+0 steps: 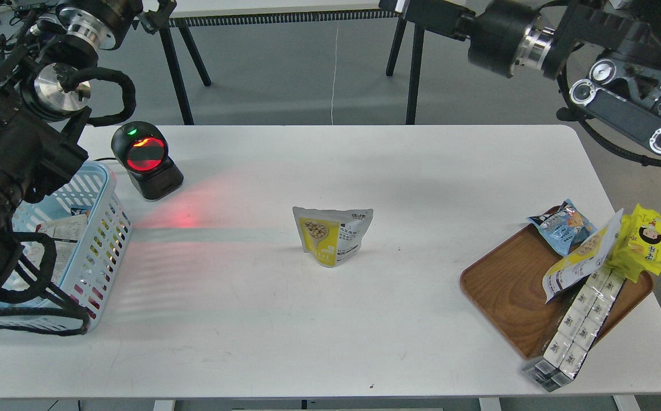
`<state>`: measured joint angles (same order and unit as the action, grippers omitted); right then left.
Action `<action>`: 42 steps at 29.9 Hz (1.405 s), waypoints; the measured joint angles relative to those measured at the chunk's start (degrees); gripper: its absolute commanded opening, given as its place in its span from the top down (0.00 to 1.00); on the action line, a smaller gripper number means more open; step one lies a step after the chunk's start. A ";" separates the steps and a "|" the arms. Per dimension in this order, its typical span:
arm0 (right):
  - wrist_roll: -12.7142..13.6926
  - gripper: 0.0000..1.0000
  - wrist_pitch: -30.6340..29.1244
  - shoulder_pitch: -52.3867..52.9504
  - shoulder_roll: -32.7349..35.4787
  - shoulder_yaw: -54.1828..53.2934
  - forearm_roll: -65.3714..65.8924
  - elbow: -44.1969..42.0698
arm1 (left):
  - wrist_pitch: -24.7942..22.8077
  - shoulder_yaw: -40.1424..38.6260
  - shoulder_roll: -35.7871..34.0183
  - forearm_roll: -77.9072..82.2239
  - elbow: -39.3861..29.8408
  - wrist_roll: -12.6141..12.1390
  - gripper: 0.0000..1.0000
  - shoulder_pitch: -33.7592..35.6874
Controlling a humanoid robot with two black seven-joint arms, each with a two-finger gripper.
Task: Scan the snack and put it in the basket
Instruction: 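Reach the left gripper to the yellow pouch and grasp it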
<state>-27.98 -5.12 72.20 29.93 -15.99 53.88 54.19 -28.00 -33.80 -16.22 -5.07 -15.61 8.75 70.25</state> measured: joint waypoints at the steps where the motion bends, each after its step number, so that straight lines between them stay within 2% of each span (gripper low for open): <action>1: 0.00 0.01 0.15 -1.41 0.09 -1.85 -3.05 -0.38 | 0.00 1.92 -0.34 0.67 0.00 -0.07 0.00 1.01; 8: 0.00 0.01 -0.03 -7.93 0.21 -8.56 -18.73 -6.68 | 0.00 12.58 -1.64 11.79 0.00 -0.12 0.00 8.86; 12: -0.01 0.01 -0.54 -9.88 0.21 -10.85 -27.99 -10.15 | -0.03 14.65 -1.69 20.49 -3.15 -0.12 0.00 12.71; 16: -0.02 0.01 -3.01 -10.81 0.05 -11.87 -38.21 -13.07 | -0.03 14.84 -3.08 29.33 -11.52 -0.13 0.00 14.12; 24: -0.02 0.01 -12.58 -13.50 -0.20 -12.25 -54.92 -16.65 | -0.01 14.97 -10.34 53.04 -36.81 -0.21 0.00 13.29; 31: -0.02 0.01 -17.34 -18.58 0.08 -16.55 -63.40 -16.82 | 0.00 17.27 -13.34 73.17 -55.90 -0.29 0.00 11.36; 36: -0.02 0.01 -18.71 -21.56 -0.24 -17.74 -66.22 -16.86 | 0.00 20.87 -12.13 89.58 -62.51 0.03 0.00 9.42; 42: -0.02 0.01 -19.13 -23.06 -0.63 -17.87 -66.62 -16.70 | 0.01 22.67 -9.08 112.18 -64.27 0.63 0.00 4.09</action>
<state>-28.00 -24.25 49.14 29.31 -33.86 -12.74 37.49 -27.99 -11.12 -25.30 107.11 -79.88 9.38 74.34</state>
